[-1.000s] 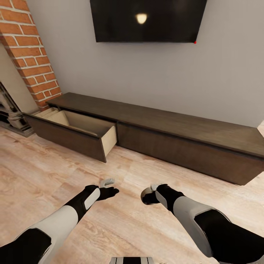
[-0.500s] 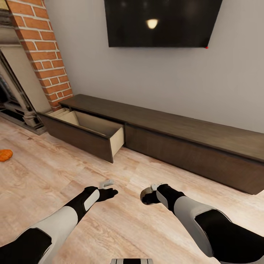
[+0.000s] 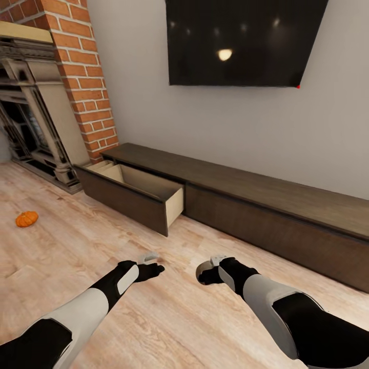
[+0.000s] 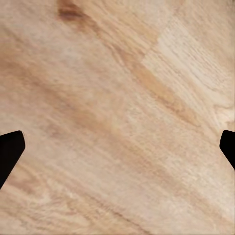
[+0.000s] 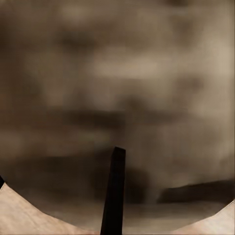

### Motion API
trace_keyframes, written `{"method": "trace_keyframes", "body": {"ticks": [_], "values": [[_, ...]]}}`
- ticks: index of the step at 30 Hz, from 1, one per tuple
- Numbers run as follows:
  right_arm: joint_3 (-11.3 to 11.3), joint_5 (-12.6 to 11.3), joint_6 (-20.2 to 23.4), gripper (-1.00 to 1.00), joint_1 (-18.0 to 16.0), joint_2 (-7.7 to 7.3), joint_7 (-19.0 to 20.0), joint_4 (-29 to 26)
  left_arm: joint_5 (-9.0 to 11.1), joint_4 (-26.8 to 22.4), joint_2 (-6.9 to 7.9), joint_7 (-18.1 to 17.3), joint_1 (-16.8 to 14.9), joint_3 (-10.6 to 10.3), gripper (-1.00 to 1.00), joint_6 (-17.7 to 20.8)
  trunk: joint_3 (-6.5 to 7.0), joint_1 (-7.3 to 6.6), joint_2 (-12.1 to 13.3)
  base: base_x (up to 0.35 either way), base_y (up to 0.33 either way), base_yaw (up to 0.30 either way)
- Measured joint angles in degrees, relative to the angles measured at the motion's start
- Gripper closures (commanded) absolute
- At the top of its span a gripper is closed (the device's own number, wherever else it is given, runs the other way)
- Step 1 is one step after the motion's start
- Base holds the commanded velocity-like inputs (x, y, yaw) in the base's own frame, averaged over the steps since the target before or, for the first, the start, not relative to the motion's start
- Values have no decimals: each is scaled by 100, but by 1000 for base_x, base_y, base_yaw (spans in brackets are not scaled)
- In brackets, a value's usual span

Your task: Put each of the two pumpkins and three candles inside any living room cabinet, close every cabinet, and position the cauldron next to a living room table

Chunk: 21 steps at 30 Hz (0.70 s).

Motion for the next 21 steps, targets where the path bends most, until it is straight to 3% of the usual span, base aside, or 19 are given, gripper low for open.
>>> {"method": "trace_keyframes", "body": {"ticks": [11, 21], "values": [[-6, -1, 9, 100, 1, -1, 4, 0, 3, 9, -1, 2, 0, 0, -100, -1, 302, -28, 15, 0, 0, 90], [-5, 0, 8, 100, 0, 0, 7, 1, -5, 264, 1, 3, 1, 1, -100, -10, 582, -54, 28, 0, 0, 197]]}}
